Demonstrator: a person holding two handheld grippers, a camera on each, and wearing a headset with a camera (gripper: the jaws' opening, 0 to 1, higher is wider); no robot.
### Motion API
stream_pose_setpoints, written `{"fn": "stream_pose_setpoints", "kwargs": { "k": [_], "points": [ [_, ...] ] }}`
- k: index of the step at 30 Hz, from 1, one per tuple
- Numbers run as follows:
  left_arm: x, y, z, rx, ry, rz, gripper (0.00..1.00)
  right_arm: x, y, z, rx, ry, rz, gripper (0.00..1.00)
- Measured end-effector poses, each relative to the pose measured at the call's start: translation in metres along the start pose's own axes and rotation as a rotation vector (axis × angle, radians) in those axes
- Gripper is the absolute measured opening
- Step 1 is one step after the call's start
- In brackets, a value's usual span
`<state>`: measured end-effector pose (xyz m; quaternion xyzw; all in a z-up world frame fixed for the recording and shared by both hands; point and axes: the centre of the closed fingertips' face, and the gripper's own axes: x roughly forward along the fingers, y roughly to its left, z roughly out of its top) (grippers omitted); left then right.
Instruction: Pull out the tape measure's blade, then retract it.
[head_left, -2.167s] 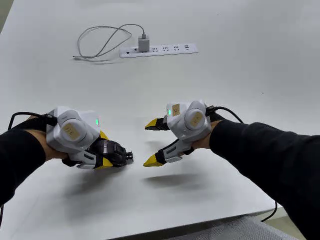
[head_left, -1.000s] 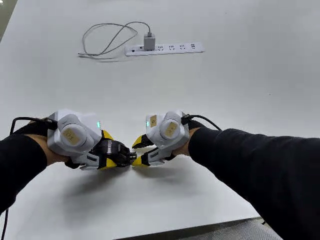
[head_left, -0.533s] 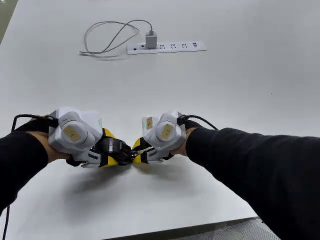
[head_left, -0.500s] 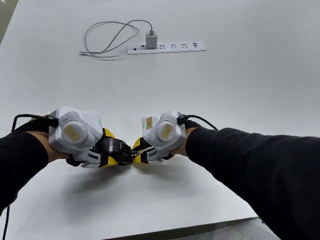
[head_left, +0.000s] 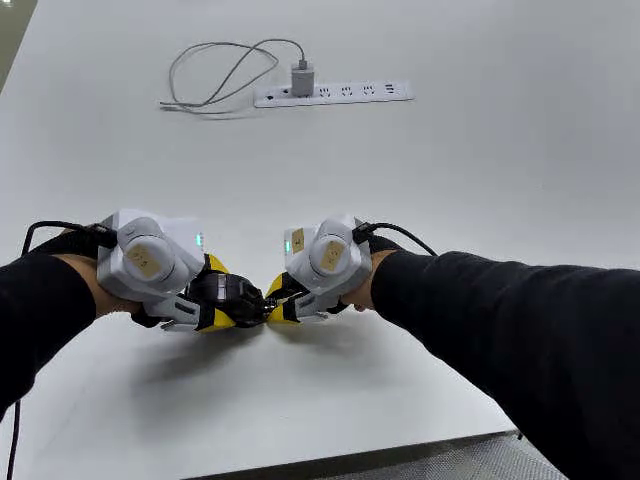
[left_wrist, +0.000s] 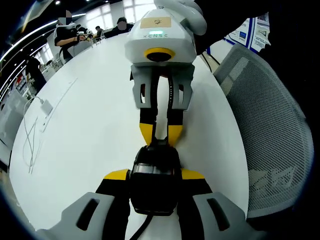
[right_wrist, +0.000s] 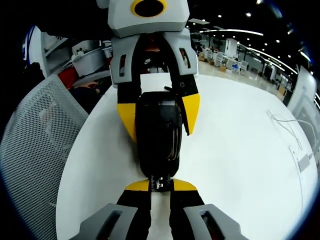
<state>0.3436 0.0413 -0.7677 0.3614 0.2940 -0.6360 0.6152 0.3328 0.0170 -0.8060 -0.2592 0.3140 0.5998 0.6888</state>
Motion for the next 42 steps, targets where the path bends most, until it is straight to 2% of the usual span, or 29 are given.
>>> {"fn": "stream_pose_setpoints", "kwargs": {
  "k": [20,42],
  "points": [
    [-0.0003,0.0000,-0.0003,0.001,0.005,0.011,0.31,-0.0026,-0.0006,-0.0036,0.006,0.027,-0.018,0.09],
    [0.0006,0.0025,-0.0018,-0.011,-0.006,0.017,0.31,-0.0066,-0.0029,-0.0086,0.017,0.025,-0.013,0.09]
  ]
}}
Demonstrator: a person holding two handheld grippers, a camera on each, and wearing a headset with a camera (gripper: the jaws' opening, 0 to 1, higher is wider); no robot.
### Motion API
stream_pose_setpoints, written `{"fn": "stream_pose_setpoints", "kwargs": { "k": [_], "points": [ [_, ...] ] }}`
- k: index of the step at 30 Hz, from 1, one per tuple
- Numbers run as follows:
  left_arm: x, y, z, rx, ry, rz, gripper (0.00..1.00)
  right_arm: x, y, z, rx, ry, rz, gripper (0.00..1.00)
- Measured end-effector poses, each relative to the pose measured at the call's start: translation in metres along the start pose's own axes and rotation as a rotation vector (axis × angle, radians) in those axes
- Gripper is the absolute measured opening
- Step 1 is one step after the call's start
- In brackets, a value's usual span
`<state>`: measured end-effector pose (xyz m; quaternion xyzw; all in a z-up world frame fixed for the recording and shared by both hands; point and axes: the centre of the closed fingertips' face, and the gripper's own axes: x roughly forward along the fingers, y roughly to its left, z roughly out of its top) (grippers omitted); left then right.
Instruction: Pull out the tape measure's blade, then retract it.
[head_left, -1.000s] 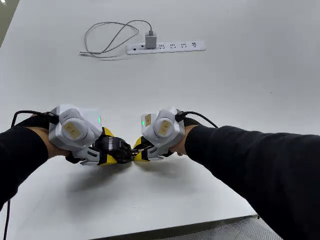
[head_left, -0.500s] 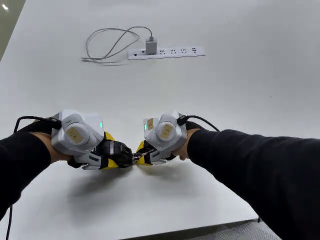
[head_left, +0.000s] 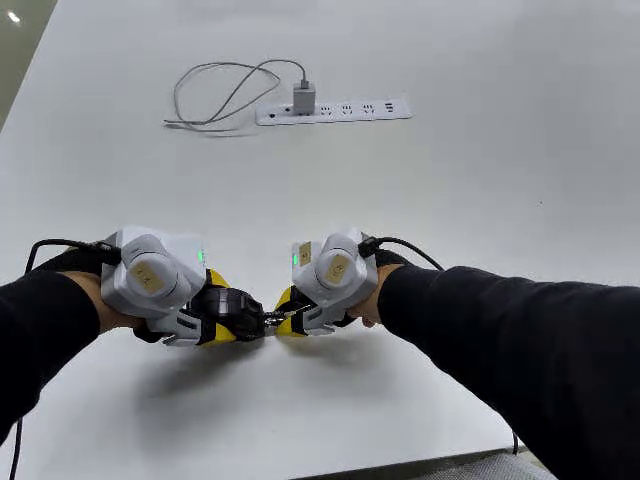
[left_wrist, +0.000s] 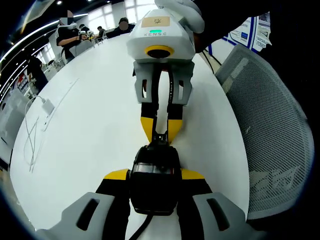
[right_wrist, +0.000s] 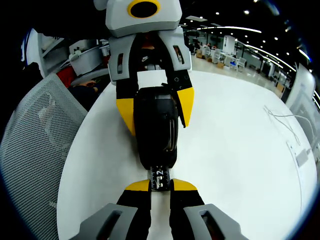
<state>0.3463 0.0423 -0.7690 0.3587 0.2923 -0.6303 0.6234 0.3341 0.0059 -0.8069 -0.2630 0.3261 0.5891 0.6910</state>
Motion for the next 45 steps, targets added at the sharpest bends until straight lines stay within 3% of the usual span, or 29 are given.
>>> {"fn": "stream_pose_setpoints", "kwargs": {
  "k": [45],
  "points": [
    [-0.001,-0.001,0.002,-0.009,0.001,0.009,0.31,-0.011,-0.001,-0.012,0.026,0.017,-0.009,0.09]
  ]
}}
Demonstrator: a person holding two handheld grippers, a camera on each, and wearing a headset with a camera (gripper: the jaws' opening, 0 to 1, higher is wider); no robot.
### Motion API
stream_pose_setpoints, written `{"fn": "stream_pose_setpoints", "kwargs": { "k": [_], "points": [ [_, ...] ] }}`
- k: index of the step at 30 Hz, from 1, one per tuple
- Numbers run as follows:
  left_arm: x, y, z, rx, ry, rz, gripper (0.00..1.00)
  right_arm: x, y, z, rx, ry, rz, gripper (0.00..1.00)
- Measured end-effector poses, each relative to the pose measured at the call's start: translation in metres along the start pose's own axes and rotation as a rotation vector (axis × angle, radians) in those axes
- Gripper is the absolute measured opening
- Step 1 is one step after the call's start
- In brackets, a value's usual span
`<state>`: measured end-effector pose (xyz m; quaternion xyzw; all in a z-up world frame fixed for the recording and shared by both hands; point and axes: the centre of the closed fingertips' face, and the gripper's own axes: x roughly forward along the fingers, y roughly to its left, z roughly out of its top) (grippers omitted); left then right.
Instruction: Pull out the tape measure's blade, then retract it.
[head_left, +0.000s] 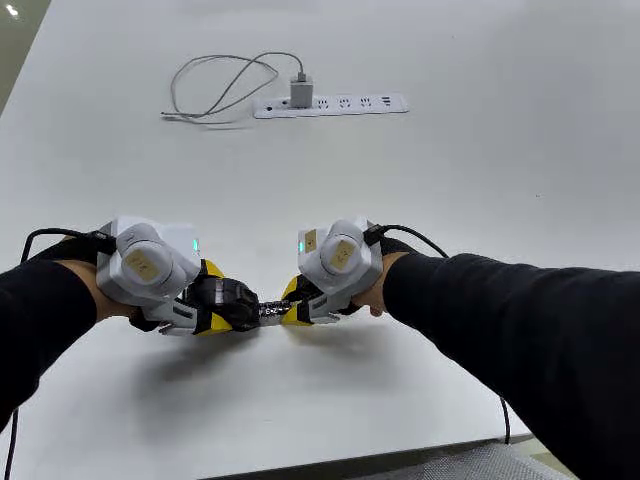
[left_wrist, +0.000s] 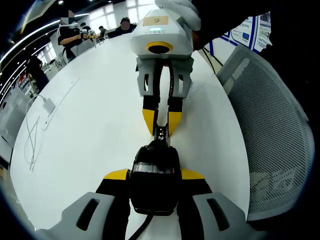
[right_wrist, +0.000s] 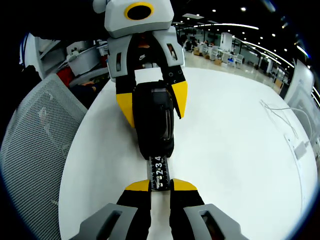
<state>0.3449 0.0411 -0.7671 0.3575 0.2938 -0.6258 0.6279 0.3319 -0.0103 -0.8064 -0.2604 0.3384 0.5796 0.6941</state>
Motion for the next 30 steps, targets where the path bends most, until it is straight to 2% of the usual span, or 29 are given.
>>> {"fn": "stream_pose_setpoints", "kwargs": {
  "k": [30],
  "points": [
    [0.001,0.001,-0.001,0.006,0.013,0.005,0.31,-0.009,-0.001,-0.011,0.026,-0.001,0.004,0.09]
  ]
}}
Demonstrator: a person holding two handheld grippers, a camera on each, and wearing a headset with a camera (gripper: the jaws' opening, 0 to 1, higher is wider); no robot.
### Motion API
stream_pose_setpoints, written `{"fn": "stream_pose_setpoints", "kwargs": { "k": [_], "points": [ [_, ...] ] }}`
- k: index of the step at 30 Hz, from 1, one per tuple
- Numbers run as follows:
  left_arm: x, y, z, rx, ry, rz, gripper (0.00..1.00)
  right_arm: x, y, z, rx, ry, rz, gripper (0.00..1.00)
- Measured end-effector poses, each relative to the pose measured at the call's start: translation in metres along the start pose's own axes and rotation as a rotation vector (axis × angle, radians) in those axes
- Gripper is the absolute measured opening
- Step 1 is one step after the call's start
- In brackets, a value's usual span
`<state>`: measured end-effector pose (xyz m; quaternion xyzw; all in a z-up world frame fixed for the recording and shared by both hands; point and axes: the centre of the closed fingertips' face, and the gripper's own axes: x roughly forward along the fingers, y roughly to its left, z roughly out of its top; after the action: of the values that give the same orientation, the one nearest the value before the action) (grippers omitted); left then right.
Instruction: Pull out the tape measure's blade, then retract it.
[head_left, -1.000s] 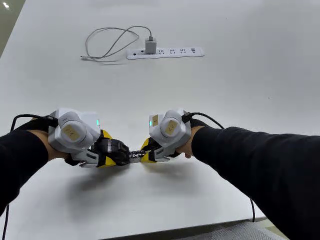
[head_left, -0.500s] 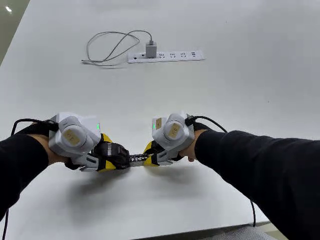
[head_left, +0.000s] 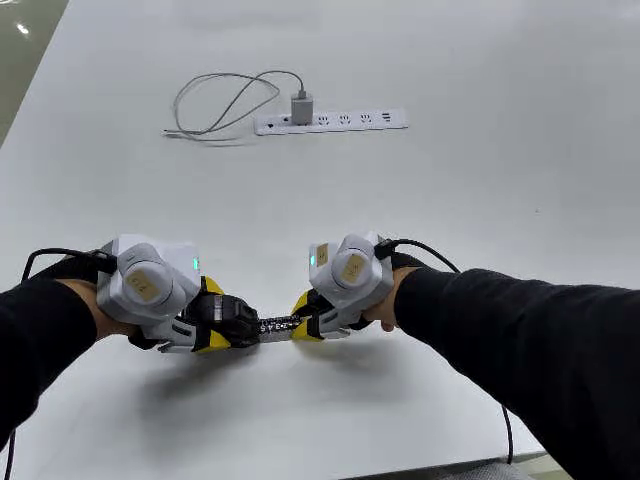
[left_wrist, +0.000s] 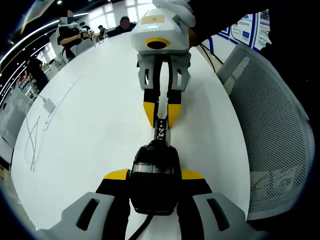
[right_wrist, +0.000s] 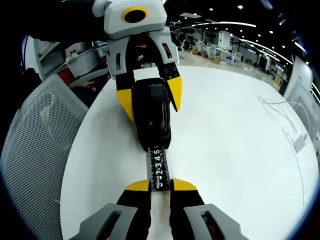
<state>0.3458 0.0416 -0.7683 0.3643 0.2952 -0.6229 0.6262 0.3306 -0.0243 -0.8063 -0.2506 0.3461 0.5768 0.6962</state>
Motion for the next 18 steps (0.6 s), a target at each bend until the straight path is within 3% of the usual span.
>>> {"fn": "stream_pose_setpoints", "kwargs": {
  "k": [18],
  "points": [
    [-0.0003,-0.0006,0.0007,-0.001,0.005,0.001,0.31,-0.0050,-0.0002,-0.0065,0.007,-0.004,-0.001,0.10]
  ]
}}
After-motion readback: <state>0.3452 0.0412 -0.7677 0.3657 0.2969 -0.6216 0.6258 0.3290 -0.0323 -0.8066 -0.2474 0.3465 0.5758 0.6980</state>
